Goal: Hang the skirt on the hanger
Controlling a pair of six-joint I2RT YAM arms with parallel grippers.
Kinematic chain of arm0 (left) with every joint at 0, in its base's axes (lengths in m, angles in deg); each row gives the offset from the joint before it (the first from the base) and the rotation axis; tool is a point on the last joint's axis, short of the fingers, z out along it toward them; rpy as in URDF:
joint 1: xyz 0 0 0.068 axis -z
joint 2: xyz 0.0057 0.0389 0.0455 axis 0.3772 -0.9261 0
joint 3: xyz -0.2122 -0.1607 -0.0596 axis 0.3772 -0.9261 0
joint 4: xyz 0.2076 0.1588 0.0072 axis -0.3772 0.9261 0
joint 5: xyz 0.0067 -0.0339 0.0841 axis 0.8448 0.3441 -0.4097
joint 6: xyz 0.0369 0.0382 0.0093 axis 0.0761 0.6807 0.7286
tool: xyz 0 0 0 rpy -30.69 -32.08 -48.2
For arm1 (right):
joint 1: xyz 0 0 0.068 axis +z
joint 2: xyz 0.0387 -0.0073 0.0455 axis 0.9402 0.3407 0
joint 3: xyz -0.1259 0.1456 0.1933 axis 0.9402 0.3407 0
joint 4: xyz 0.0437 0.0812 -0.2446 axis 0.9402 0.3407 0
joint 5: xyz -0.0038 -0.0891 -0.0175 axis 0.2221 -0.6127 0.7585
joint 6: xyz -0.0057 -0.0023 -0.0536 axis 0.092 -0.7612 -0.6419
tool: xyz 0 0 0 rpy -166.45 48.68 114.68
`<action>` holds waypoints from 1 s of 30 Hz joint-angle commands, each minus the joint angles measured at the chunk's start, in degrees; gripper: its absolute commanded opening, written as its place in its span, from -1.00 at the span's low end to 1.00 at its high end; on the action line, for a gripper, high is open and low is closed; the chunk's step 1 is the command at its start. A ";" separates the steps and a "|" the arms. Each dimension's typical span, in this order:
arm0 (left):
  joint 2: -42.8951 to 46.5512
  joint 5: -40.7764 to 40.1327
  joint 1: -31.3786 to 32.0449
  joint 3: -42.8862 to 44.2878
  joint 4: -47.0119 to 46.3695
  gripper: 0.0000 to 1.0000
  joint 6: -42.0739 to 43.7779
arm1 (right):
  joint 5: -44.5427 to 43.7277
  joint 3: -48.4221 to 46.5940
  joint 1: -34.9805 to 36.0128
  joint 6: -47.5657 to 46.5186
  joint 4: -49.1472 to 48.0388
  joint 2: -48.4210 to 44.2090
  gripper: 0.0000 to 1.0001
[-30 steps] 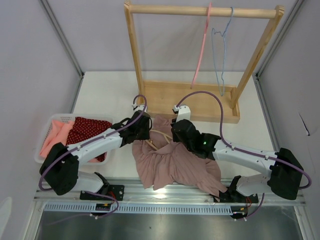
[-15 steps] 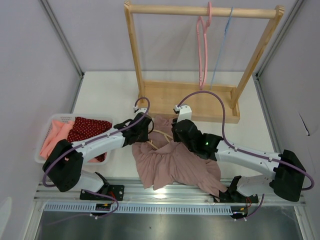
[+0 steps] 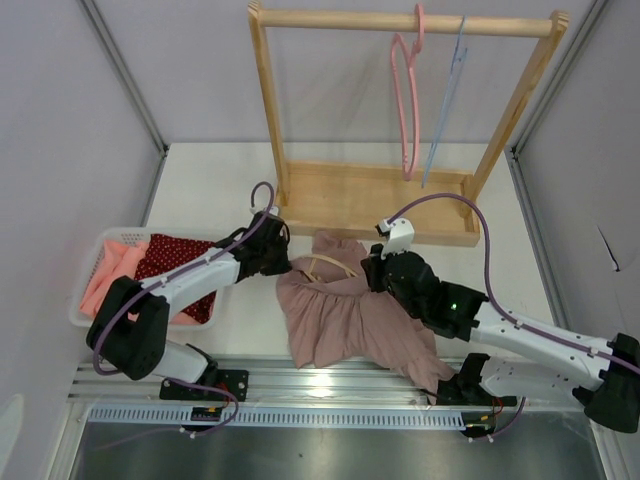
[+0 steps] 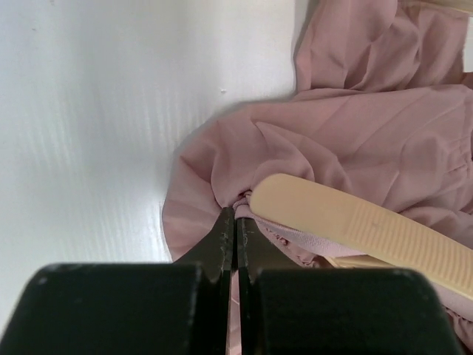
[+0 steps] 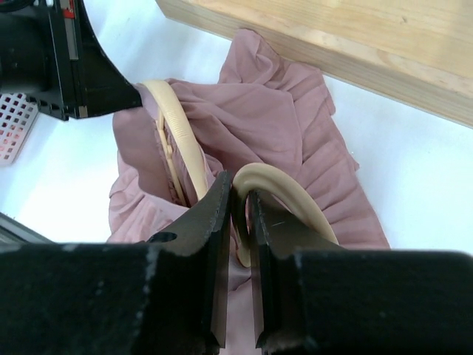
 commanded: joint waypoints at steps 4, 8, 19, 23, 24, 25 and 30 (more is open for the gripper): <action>-2.31 4.43 -2.09 -1.21 -2.12 -1.00 0.68 | -2.48 3.42 0.02 -2.14 -6.88 -7.81 -1.00; -1.34 4.35 2.21 -1.56 -1.69 -1.00 0.68 | -1.34 3.33 -0.07 -3.36 -10.14 -4.13 -1.00; 0.50 0.84 4.68 -0.79 -1.69 -1.00 0.25 | 2.63 1.84 0.20 -3.37 -14.81 0.28 -1.00; 7.35 -3.55 7.05 1.24 0.50 -1.00 -0.46 | 1.39 0.26 0.19 -3.98 -11.47 1.07 -1.00; 6.93 -3.90 6.62 3.25 3.30 -1.00 0.15 | 1.83 0.60 0.19 -4.07 -11.99 0.89 -1.00; 5.88 -4.25 6.26 4.23 5.06 -1.00 0.68 | 2.35 1.04 0.19 -4.07 -12.52 -0.15 -1.00; 3.75 -5.49 3.11 2.66 4.48 -1.00 0.25 | 3.76 1.92 0.55 -3.46 -11.91 -3.15 -1.00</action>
